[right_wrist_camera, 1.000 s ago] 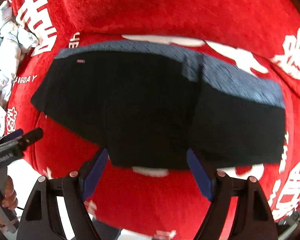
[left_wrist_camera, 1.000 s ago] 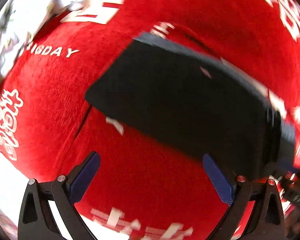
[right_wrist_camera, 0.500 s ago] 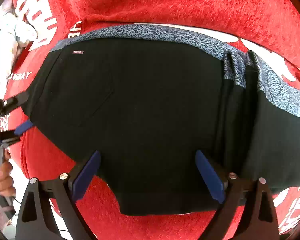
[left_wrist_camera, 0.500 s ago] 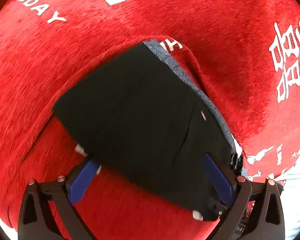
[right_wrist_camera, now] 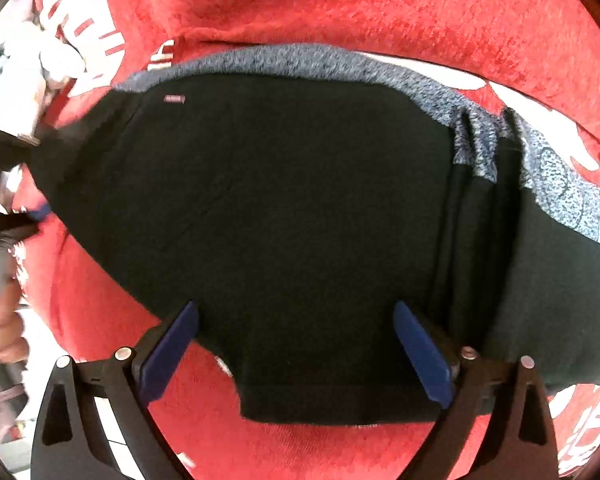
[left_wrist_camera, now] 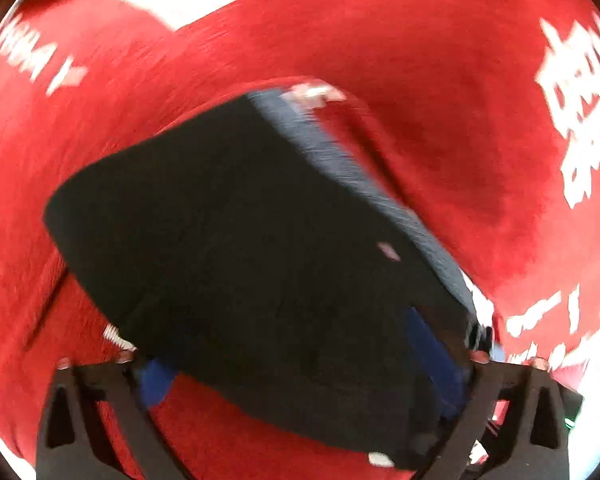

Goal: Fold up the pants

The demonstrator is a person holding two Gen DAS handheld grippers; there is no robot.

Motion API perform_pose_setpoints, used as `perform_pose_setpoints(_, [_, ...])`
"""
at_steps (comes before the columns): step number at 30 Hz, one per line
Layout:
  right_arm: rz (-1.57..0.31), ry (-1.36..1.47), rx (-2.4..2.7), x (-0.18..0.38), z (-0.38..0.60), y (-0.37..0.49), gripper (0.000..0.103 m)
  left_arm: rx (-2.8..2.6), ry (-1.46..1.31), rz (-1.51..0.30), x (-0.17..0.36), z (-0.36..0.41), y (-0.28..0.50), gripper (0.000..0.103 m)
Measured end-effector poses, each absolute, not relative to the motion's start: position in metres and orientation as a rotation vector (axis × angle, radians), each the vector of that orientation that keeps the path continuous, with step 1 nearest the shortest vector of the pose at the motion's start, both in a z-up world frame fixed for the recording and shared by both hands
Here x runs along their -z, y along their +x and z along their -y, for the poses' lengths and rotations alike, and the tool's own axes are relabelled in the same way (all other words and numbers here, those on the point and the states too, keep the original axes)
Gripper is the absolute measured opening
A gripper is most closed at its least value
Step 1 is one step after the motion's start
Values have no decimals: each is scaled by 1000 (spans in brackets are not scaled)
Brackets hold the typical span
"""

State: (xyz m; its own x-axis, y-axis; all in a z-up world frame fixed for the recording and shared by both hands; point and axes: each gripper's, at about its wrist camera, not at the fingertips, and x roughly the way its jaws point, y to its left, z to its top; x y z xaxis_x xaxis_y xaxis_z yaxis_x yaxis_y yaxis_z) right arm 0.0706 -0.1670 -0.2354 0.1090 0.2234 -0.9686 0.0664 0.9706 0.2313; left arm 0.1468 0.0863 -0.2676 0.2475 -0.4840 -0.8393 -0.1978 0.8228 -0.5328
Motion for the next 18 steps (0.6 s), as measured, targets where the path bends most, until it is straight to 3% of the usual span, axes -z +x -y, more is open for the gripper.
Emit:
perform_pose_setpoints(2, [-1438, 291, -122, 215, 181, 78, 99, 170, -573, -1326, 266, -90, 146, 55])
perform_pose_setpoints(4, [-1404, 315, -148, 191, 191, 89, 99, 158, -427, -1310, 256, -83, 146, 40])
perform_pose_setpoints(11, [-1406, 376, -369, 135, 170, 178, 99, 206, 443, -966, 225, 8, 97, 36])
perform_pose_setpoints(18, [-1569, 361, -639, 149, 58, 258, 99, 214, 537, -919, 229, 14, 88, 36])
